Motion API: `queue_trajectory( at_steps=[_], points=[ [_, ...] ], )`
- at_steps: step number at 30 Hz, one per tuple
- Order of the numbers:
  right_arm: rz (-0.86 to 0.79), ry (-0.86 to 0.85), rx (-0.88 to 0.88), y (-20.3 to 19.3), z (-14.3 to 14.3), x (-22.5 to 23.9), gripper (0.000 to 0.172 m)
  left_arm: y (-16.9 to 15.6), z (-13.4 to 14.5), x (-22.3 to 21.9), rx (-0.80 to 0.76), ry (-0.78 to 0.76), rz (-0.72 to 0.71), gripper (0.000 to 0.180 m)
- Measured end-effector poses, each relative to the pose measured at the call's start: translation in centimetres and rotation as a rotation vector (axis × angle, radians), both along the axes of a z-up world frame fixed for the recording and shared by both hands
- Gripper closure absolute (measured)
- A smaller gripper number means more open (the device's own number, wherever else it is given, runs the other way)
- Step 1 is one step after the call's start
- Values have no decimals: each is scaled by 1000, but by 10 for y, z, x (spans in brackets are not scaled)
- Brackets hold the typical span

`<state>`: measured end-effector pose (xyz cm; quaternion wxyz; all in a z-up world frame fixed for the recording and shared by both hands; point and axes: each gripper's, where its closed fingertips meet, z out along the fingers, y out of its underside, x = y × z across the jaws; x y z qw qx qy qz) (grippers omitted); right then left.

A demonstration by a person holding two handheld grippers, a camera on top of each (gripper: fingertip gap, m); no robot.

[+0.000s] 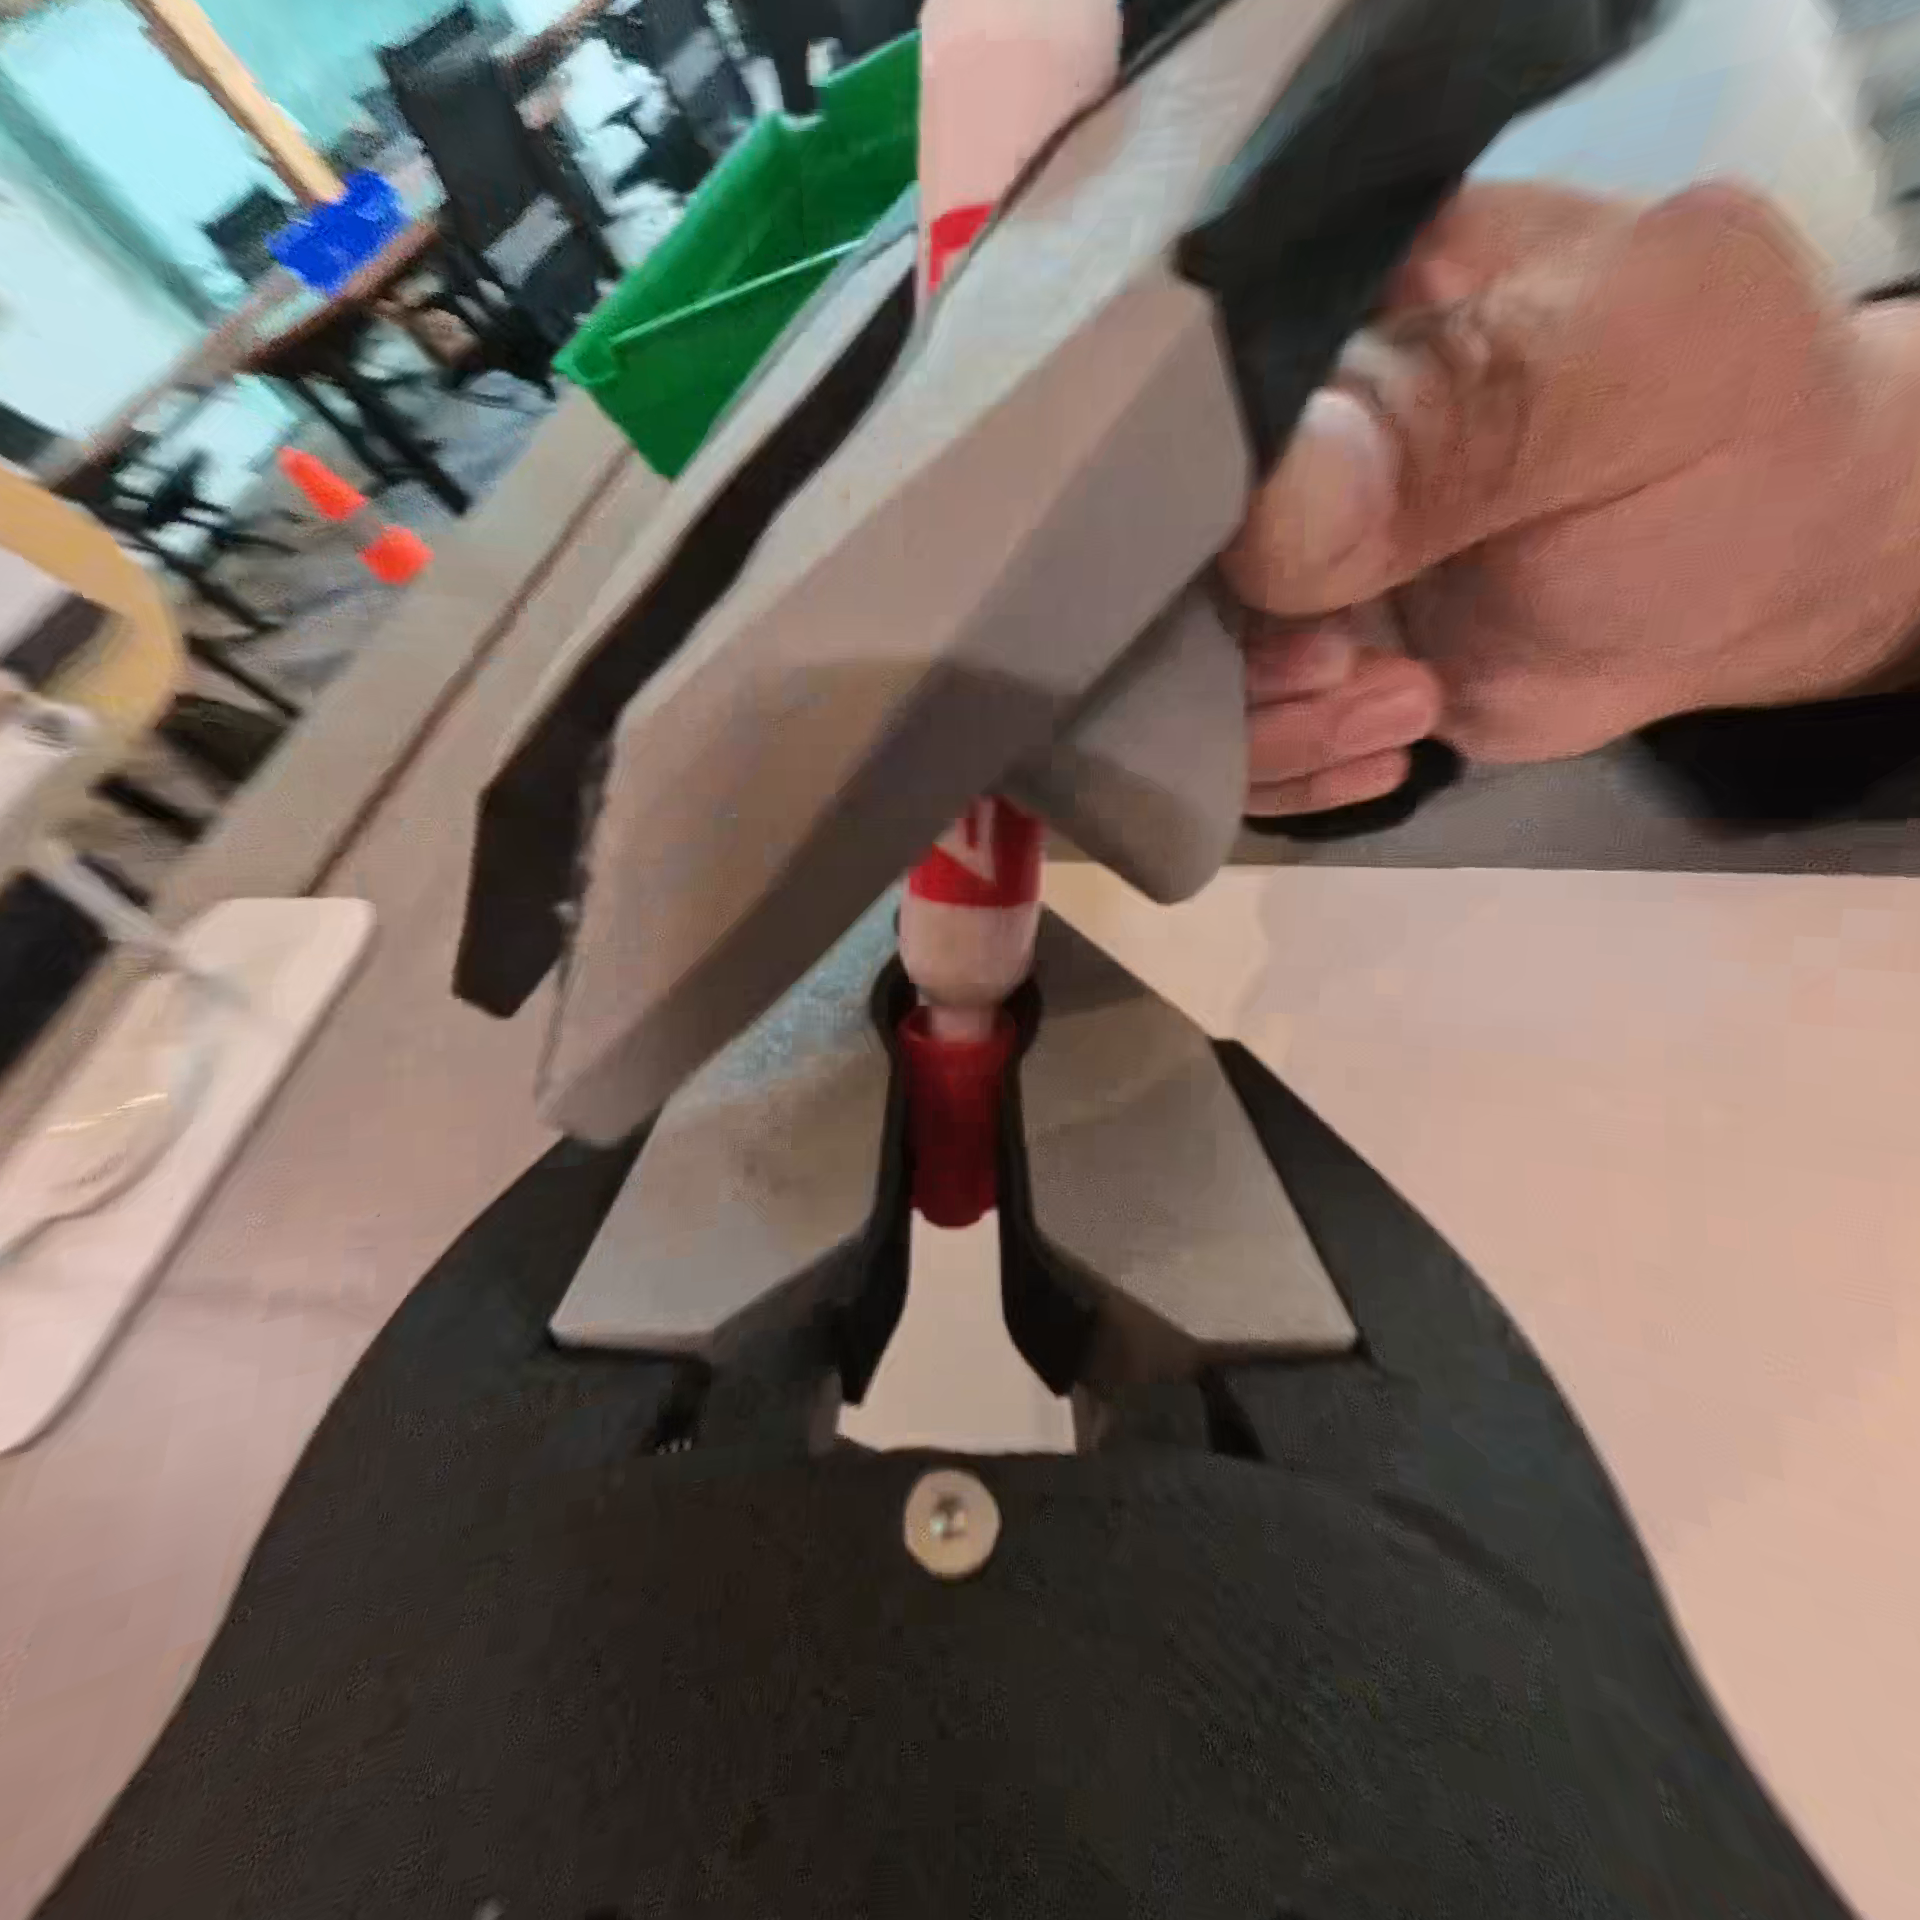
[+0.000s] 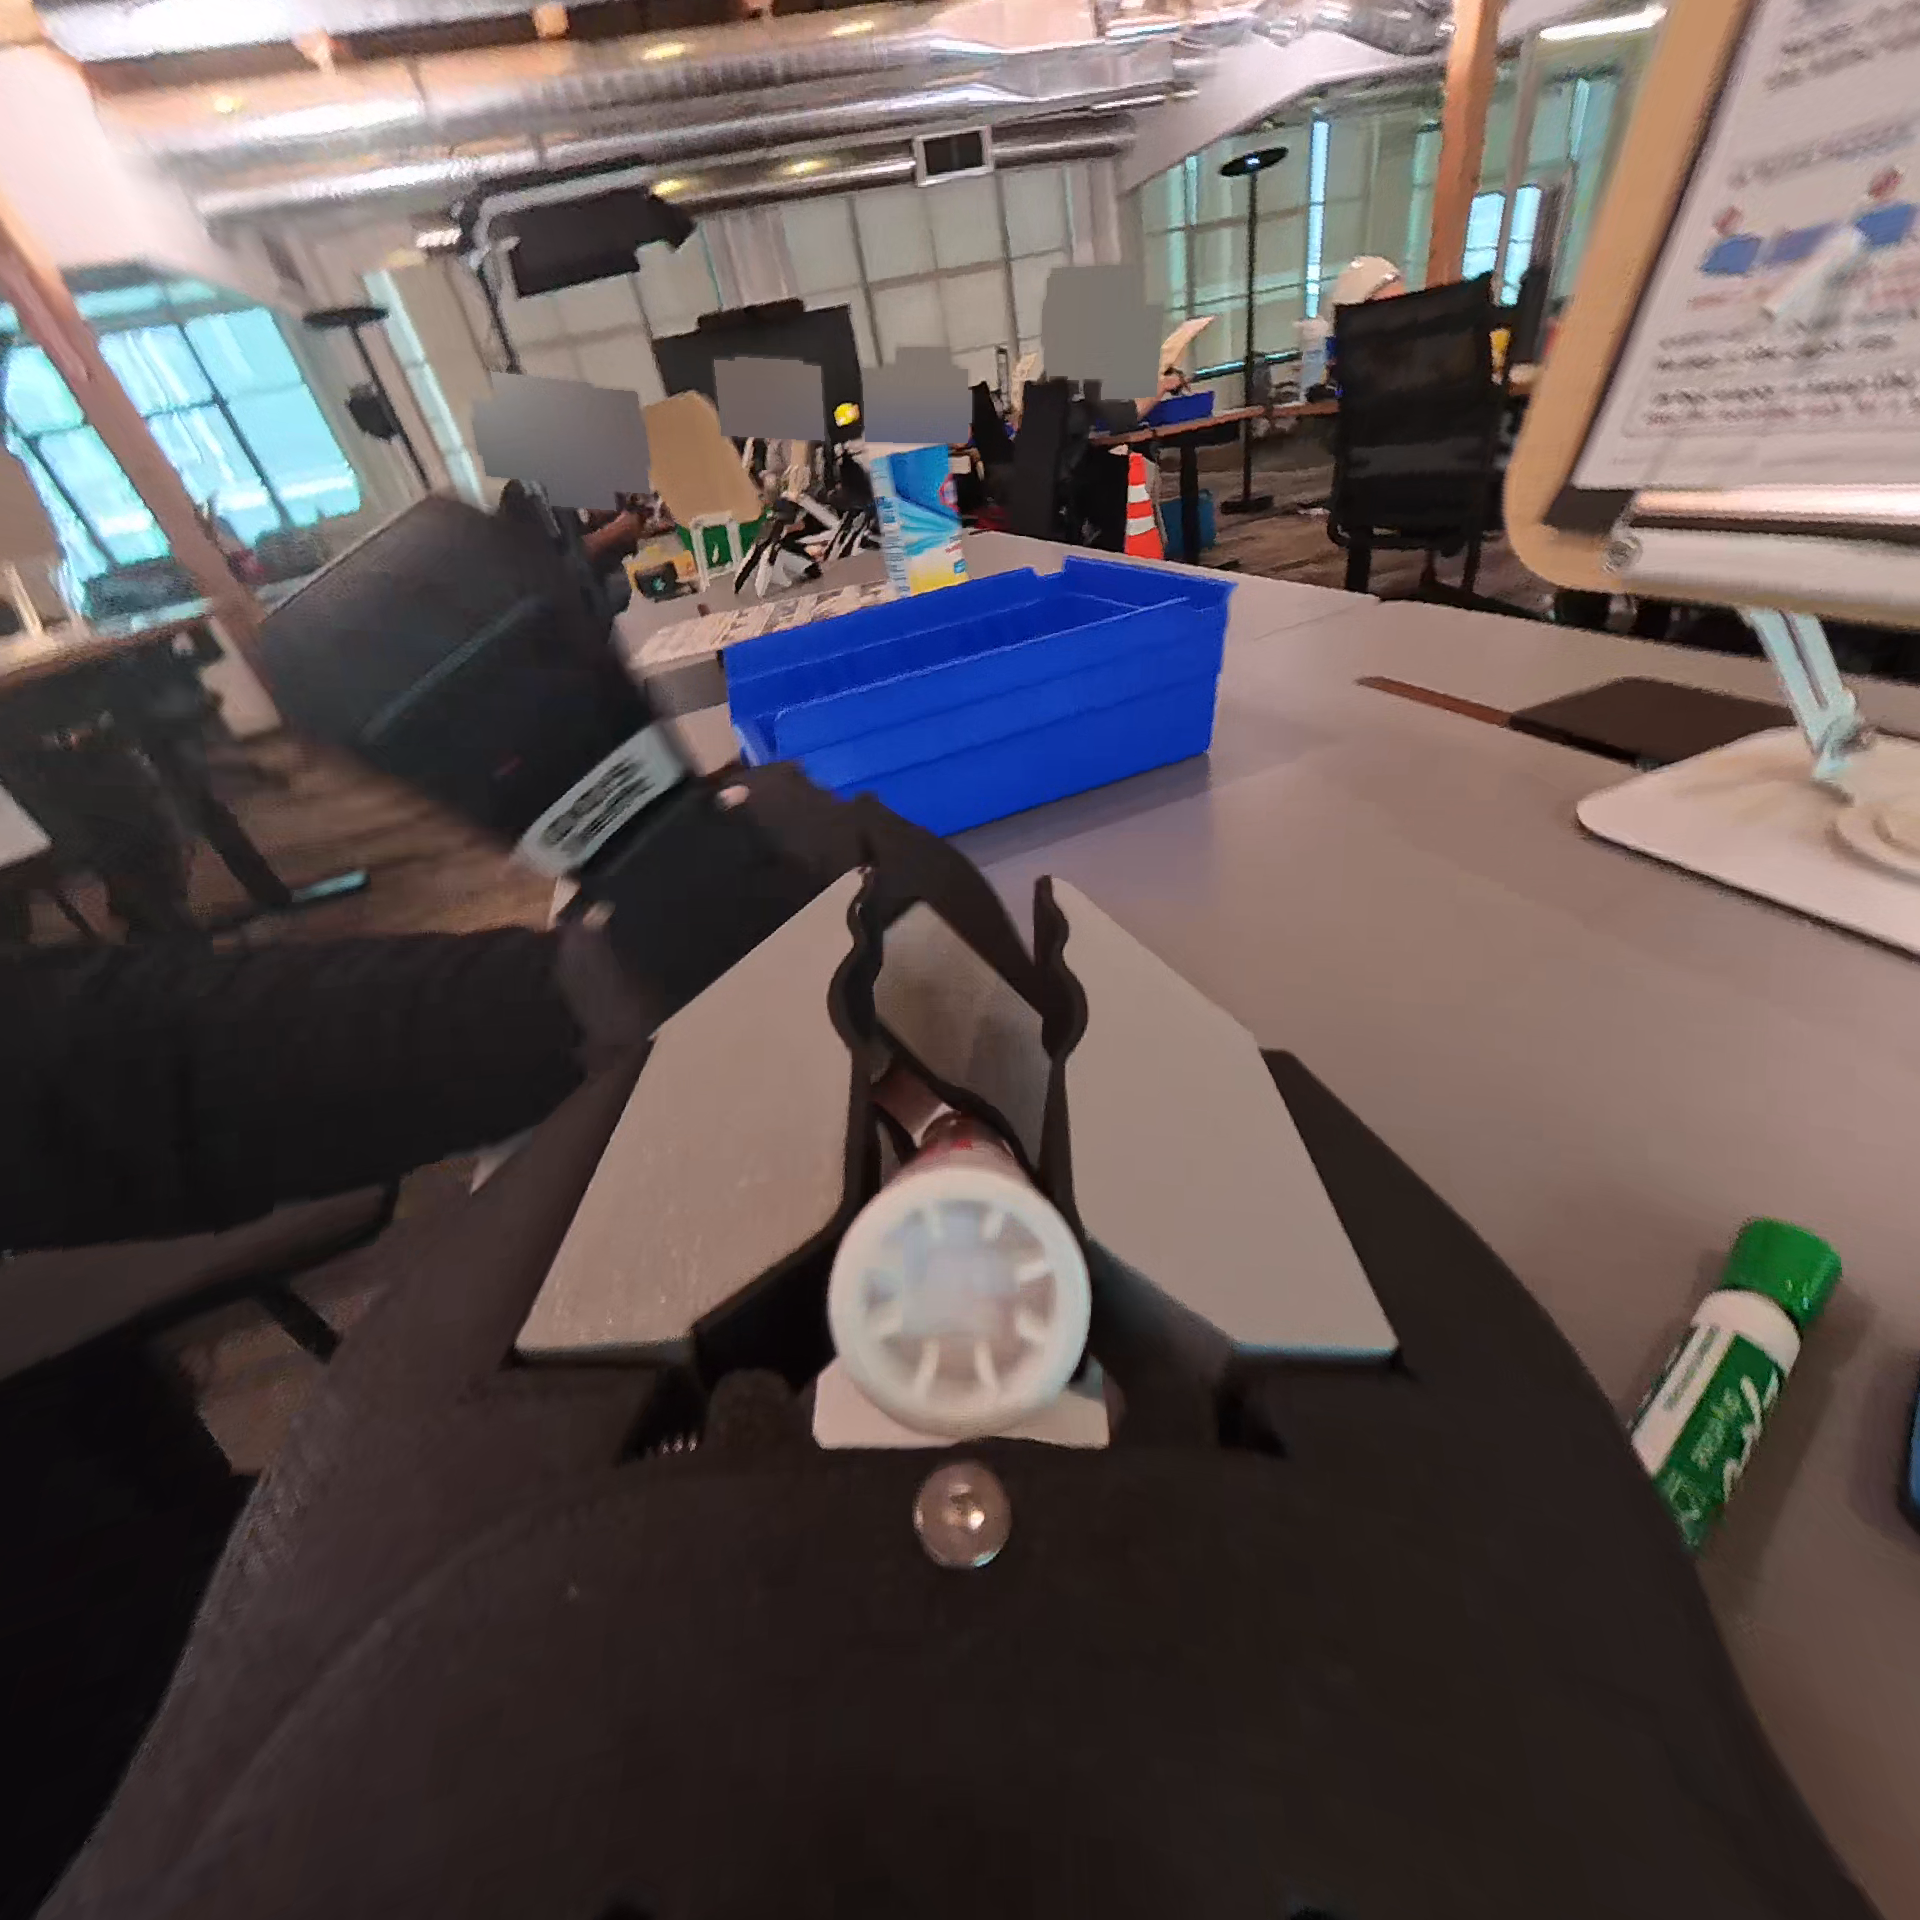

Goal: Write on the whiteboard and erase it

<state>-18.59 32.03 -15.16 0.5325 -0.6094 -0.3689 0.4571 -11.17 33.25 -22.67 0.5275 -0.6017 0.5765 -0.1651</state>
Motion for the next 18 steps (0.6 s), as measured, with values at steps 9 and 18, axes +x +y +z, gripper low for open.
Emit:
queue_trajectory(
  at_steps=[9, 18],
  points=[
    [52, 111, 19, -4, 20, 11, 143, -18, 10, -22, -463, -216, -239, 172],
    [-15, 203, 0, 7, 30, 29, 143, -13, -52, -20, 89, 245, -193, 172]
  ],
)
